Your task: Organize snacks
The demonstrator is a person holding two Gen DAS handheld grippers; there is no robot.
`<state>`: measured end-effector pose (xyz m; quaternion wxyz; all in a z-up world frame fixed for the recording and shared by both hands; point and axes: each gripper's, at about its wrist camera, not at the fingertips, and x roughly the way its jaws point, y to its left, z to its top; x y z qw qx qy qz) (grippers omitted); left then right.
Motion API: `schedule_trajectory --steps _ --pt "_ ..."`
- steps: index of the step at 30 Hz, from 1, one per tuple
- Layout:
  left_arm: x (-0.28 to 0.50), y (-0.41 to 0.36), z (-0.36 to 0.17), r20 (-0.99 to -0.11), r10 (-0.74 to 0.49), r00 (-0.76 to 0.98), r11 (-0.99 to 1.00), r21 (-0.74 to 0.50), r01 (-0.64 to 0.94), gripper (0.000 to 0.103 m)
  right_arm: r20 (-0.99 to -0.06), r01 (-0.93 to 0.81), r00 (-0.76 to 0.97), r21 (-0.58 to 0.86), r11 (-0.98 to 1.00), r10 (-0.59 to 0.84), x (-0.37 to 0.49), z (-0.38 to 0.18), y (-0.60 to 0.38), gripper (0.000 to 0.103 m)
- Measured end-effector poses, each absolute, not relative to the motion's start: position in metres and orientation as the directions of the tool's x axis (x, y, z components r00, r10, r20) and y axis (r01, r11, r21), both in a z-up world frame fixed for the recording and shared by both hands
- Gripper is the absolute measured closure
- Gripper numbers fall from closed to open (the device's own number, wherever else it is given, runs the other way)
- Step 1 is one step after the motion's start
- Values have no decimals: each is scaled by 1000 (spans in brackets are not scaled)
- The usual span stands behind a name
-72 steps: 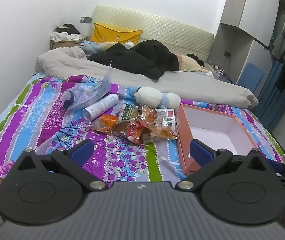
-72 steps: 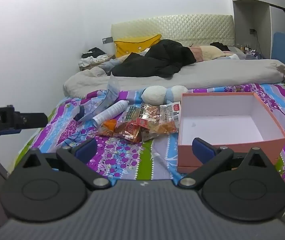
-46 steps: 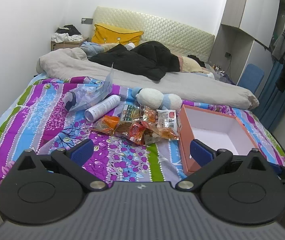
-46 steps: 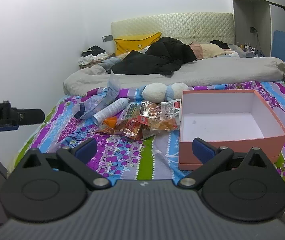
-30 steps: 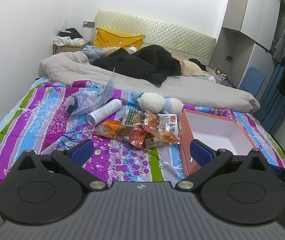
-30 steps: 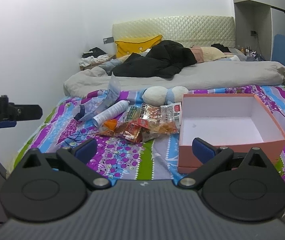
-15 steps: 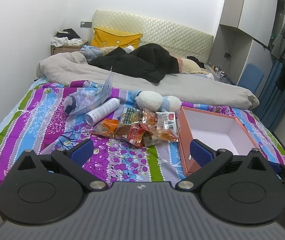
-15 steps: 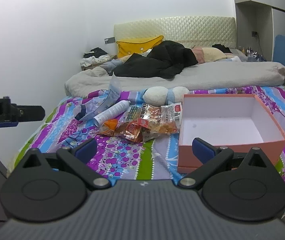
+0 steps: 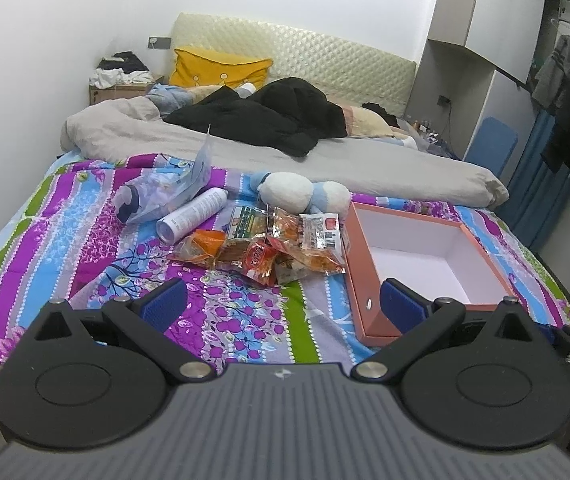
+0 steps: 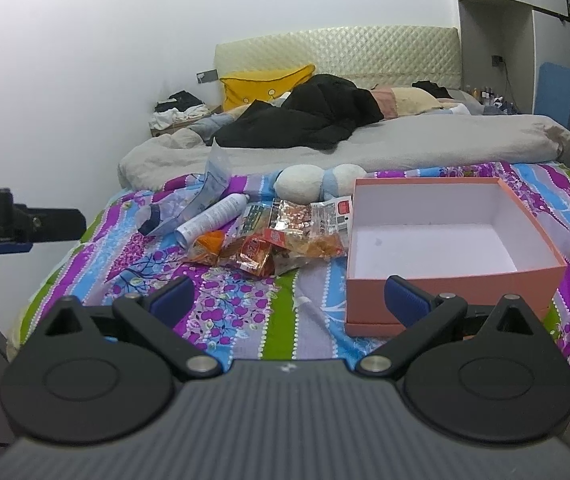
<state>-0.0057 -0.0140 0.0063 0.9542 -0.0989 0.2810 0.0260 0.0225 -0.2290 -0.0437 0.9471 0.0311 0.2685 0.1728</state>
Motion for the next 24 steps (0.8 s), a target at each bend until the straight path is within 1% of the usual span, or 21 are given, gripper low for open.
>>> schedule_trajectory --steps 5,9,13,20,24 --pt "-5 -14 6 -546 -5 838 979 -175 -108 0 -501 -313 793 154 937 347 22 -45 -230 0" --pt "-3 -12 3 -557 -7 830 978 -179 -112 0 -484 -311 798 182 933 360 21 -46 -234 0" --pt "2 -10 -3 -568 -14 823 977 -182 -109 0 -502 -316 795 136 939 340 23 -49 -227 0" --pt "17 -2 -18 -590 -19 807 972 -200 -123 0 -529 -321 777 133 938 341 34 -61 -221 0" --pt "33 5 -30 -606 -22 795 971 -203 -128 0 -536 -334 780 84 939 325 44 -73 -212 0"
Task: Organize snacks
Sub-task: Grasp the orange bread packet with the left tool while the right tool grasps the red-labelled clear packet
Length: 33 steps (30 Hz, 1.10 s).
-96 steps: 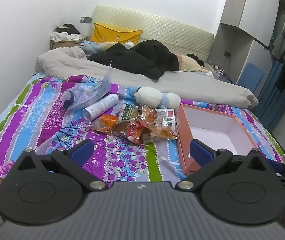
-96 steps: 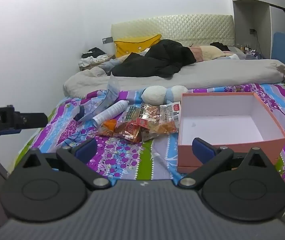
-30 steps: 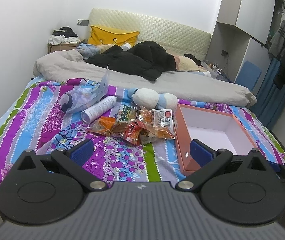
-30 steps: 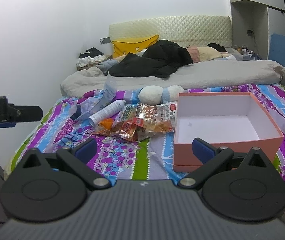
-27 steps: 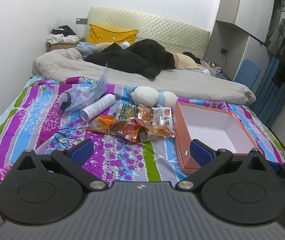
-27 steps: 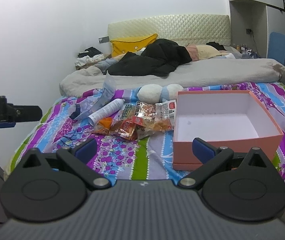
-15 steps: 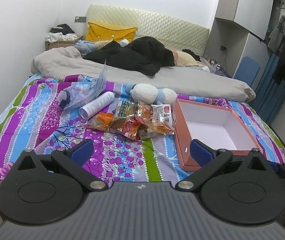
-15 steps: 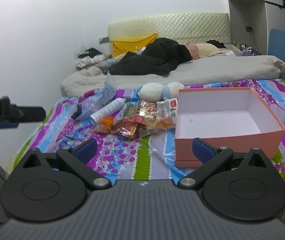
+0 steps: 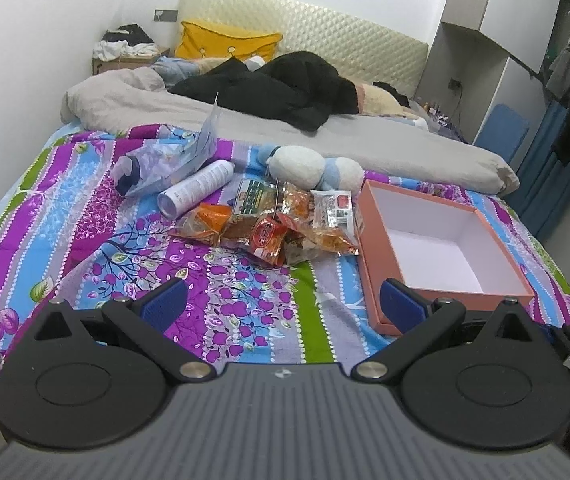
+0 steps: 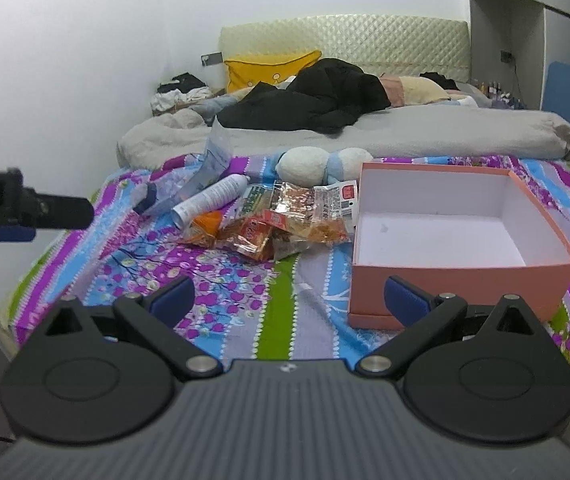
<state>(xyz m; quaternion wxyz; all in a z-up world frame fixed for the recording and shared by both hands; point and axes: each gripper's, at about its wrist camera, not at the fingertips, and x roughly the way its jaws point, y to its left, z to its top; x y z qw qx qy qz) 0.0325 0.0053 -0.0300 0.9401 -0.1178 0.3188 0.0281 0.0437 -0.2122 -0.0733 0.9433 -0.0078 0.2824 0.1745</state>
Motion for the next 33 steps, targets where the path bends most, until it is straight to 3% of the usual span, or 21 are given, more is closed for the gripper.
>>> schedule_trajectory --steps 15,23,25,28,33 --pt "120 50 -92 -621 -57 782 979 -190 -80 0 -546 -416 766 -19 909 339 101 -112 -173 0" --pt "175 81 -135 -670 -47 741 986 -149 -72 0 -544 -419 764 -11 908 346 133 -127 -155 0" --pt "186 89 -144 -670 -55 741 986 -155 -68 0 -554 -424 756 -10 906 348 142 -129 -151 4" --pt "202 99 -158 -669 30 742 985 -107 -137 0 -584 -438 725 17 899 365 156 -139 -147 5" --pt "235 117 -191 -706 0 708 989 -106 -107 0 -620 -457 696 6 889 362 177 -158 -134 5"
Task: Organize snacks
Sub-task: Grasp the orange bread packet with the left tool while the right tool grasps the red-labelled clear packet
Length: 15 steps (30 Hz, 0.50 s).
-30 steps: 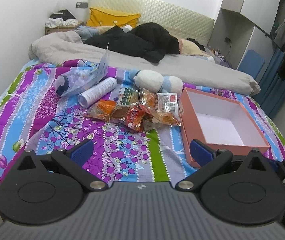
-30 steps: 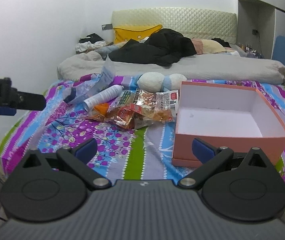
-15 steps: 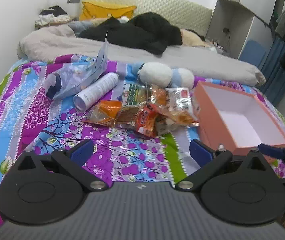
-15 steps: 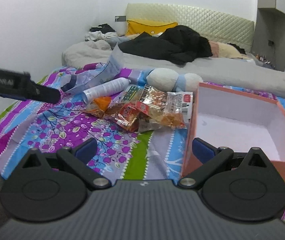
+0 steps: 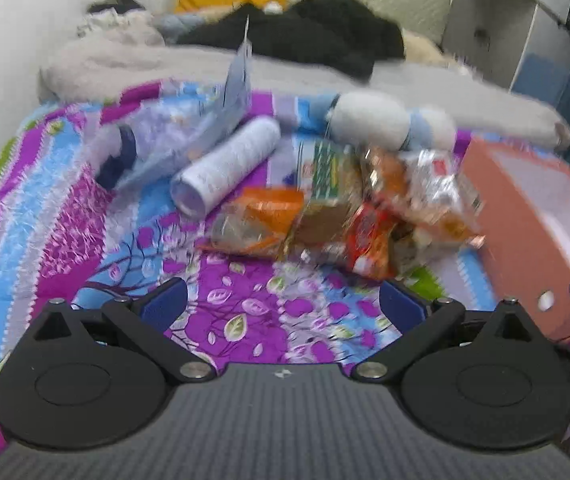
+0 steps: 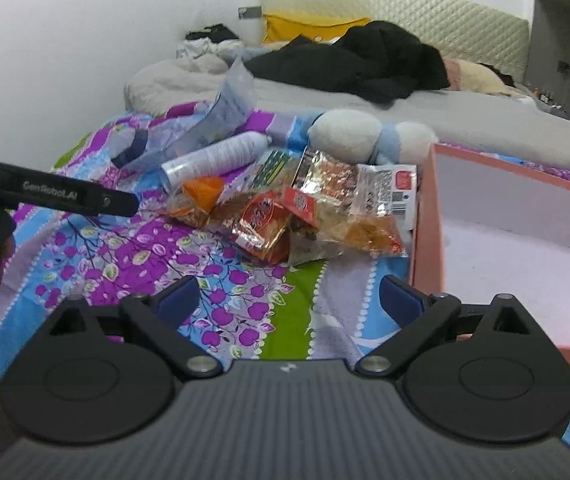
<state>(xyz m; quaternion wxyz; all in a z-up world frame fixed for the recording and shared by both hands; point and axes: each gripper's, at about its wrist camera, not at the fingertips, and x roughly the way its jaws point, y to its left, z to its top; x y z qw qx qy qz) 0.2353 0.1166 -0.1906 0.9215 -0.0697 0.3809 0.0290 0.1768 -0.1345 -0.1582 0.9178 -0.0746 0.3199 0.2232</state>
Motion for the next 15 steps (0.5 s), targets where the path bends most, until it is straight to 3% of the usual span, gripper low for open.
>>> schedule_trajectory --steps 12,15 --pt "298 130 -245 -745 37 666 999 30 -22 1 -656 -471 684 -65 880 318 234 -191 -101 37" --pt "315 135 -255 -749 36 661 999 49 1 1 -650 -479 694 -94 873 310 249 -198 -89 37"
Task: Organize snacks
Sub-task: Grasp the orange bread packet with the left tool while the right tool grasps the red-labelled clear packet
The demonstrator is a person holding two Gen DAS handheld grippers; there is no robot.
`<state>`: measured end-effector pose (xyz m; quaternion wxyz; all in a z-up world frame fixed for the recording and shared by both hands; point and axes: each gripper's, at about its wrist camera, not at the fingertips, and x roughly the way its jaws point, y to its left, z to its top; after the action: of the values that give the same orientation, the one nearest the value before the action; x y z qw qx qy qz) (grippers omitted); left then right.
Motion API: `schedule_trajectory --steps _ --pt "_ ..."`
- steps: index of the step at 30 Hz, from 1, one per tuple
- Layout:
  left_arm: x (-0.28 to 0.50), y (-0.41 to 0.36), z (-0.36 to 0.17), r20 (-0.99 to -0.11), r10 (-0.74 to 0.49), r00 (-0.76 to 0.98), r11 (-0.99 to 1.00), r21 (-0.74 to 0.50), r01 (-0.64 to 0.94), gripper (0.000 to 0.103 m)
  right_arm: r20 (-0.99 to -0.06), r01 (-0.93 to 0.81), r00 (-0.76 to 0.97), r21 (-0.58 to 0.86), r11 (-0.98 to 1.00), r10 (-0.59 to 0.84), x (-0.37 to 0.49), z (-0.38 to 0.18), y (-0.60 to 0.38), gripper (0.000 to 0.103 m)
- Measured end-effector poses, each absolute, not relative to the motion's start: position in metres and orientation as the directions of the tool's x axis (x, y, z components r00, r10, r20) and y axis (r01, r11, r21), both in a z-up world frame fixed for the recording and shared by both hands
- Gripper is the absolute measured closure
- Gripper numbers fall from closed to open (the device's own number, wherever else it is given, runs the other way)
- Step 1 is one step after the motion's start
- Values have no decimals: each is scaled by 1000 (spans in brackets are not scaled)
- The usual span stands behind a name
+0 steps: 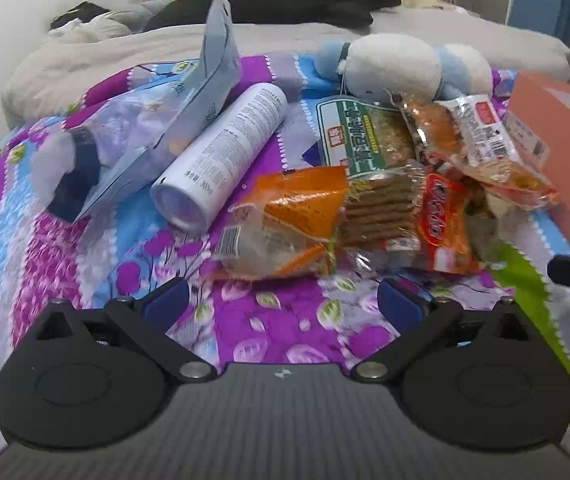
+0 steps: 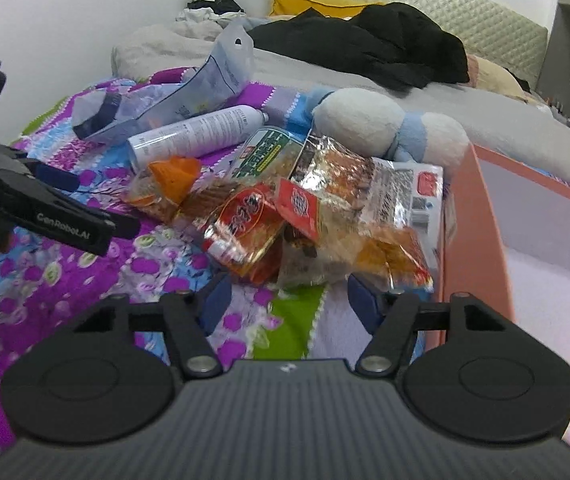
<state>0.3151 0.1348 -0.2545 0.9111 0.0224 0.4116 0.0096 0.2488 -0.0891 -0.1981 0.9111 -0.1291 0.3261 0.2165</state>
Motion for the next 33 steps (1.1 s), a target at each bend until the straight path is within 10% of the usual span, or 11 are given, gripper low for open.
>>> schedule_trajectory --steps 10,18,33 --pt "366 149 -282 -766 6 642 997 54 56 1 -616 -514 732 -218 830 292 284 -220 -59 38" --pt "378 158 -293 -772 -28 635 999 -31 7 15 -612 -484 756 -280 829 234 291 -233 -53 86" --pt "309 134 -254 -752 -46 658 985 -144 -96 23 -612 -491 747 -243 837 261 246 -205 -66 100"
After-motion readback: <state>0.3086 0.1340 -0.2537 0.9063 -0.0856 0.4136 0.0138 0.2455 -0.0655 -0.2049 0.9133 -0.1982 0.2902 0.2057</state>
